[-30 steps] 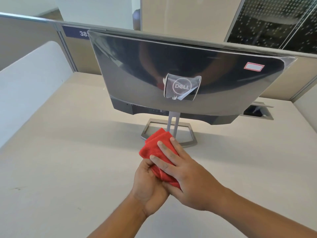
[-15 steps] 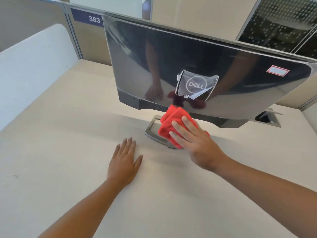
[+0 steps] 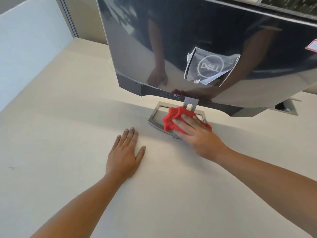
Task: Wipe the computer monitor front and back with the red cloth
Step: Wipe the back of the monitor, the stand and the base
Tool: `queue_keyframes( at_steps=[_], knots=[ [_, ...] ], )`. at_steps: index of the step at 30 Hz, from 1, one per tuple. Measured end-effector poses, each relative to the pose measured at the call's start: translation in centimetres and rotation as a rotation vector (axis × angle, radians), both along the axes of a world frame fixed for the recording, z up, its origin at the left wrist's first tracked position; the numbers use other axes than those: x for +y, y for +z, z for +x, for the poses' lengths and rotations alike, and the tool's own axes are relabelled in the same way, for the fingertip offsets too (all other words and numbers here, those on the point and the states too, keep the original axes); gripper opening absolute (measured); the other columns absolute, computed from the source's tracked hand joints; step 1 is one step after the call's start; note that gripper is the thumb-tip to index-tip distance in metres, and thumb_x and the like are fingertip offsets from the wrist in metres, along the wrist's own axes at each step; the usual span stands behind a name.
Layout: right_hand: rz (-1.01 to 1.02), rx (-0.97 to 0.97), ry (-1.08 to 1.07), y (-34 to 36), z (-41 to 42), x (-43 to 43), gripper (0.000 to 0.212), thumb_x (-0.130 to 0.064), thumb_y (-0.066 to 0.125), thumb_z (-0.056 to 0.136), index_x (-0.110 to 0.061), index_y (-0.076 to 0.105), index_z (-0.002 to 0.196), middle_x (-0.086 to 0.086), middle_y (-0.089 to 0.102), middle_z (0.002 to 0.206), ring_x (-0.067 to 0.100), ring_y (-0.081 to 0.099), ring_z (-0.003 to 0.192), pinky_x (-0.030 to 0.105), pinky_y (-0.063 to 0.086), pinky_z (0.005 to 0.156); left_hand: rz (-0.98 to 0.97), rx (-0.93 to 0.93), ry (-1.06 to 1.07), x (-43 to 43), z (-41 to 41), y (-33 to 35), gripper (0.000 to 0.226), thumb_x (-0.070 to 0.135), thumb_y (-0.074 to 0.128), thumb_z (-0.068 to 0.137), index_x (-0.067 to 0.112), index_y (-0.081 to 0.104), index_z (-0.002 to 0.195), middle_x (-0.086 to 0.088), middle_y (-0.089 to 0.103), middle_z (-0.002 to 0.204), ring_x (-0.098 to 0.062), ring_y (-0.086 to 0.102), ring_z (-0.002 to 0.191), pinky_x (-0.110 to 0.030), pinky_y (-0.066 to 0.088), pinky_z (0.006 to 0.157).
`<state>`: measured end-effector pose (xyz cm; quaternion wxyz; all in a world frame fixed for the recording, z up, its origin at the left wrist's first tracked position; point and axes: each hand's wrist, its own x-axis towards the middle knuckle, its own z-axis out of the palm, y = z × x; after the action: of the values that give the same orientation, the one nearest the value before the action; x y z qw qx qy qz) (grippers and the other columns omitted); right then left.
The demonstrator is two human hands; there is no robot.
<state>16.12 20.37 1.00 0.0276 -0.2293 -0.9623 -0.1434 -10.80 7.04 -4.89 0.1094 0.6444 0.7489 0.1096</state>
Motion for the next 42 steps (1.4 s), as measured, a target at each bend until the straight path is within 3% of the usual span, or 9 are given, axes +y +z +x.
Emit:
queue_keyframes(
  at_steps=[2,5,11,17,21,26,32,38,42],
  knots=[
    [-0.086,-0.047,0.043,-1.5,0.5,-1.0,0.057,-0.001,0.026,0.094,-0.013,0.051,0.144,0.007,0.039,0.157,0.032,0.030,0.147,0.050,0.029,0.119,0.007,0.000,0.004,0.0,0.0,-0.1,0.073,0.059,0.013,0.097,0.019,0.020,0.157,0.004,0.011,0.165,-0.010,0.003,0.152,-0.032,0.003,0.124],
    [-0.156,-0.074,0.063,-2.3,1.1,-1.7,0.061,0.003,0.040,0.092,-0.015,0.040,0.151,0.003,0.033,0.160,0.028,0.025,0.149,0.046,0.023,0.121,0.017,-0.007,0.008,0.0,0.0,-0.1,0.072,0.059,0.014,0.097,0.019,0.020,0.157,0.005,0.012,0.164,-0.010,0.003,0.151,-0.032,0.004,0.124],
    [0.056,0.231,-0.051,2.6,0.3,1.9,0.046,0.003,0.041,0.098,-0.013,0.057,0.138,0.007,0.042,0.154,0.032,0.031,0.145,0.046,0.023,0.121,0.028,-0.007,0.008,0.1,0.0,-0.1,0.072,0.059,0.013,0.097,0.020,0.020,0.157,0.006,0.011,0.165,-0.008,0.002,0.151,-0.029,0.001,0.123],
    [-0.038,0.151,-0.014,0.9,0.6,1.0,0.052,0.005,0.042,0.095,-0.015,0.053,0.142,0.005,0.041,0.155,0.029,0.028,0.147,0.042,0.014,0.124,0.030,-0.003,0.010,0.1,0.0,0.0,0.073,0.060,0.011,0.097,0.020,0.018,0.157,0.006,0.009,0.164,-0.008,0.000,0.151,-0.029,0.000,0.123],
    [-0.170,0.070,0.042,-1.6,0.9,-2.1,0.048,-0.008,0.026,0.103,-0.014,0.052,0.142,0.001,0.045,0.152,0.022,0.026,0.147,0.030,0.011,0.124,0.031,-0.007,0.008,0.0,0.0,0.0,0.073,0.060,0.012,0.096,0.020,0.019,0.157,0.006,0.010,0.164,-0.008,0.002,0.151,-0.028,0.000,0.123],
    [-0.149,0.025,0.021,-1.6,1.0,-2.3,0.053,-0.005,0.028,0.098,-0.015,0.048,0.146,0.001,0.040,0.156,0.025,0.023,0.150,0.033,0.011,0.125,0.028,-0.003,0.003,0.0,0.0,0.0,0.074,0.060,0.011,0.096,0.019,0.022,0.156,0.004,0.013,0.164,-0.011,0.005,0.152,-0.031,0.004,0.123],
    [-0.012,0.351,-0.167,2.8,-1.2,0.0,0.043,-0.009,0.026,0.108,-0.008,0.056,0.138,0.008,0.046,0.151,0.034,0.035,0.144,0.049,0.029,0.119,0.021,0.000,0.002,0.0,0.0,0.0,0.074,0.061,0.010,0.096,0.019,0.020,0.157,0.005,0.011,0.164,-0.010,0.003,0.152,-0.031,0.003,0.123],
    [-0.194,0.061,0.024,-2.6,0.3,-2.5,0.052,0.000,0.052,0.093,-0.015,0.053,0.142,0.000,0.048,0.150,0.025,0.037,0.144,0.040,0.030,0.119,0.028,-0.009,0.005,0.1,0.0,0.0,0.075,0.061,0.010,0.095,0.019,0.020,0.157,0.005,0.012,0.164,-0.009,0.004,0.151,-0.030,0.003,0.123],
    [-0.307,0.151,-0.023,-3.1,0.1,-3.8,0.055,0.002,0.058,0.091,-0.019,0.053,0.142,-0.003,0.048,0.150,0.021,0.035,0.145,0.033,0.023,0.120,0.035,-0.011,0.000,0.0,0.0,-0.2,0.075,0.061,0.012,0.096,0.018,0.023,0.156,0.003,0.016,0.164,-0.011,0.006,0.151,-0.032,0.006,0.124]
  ],
)
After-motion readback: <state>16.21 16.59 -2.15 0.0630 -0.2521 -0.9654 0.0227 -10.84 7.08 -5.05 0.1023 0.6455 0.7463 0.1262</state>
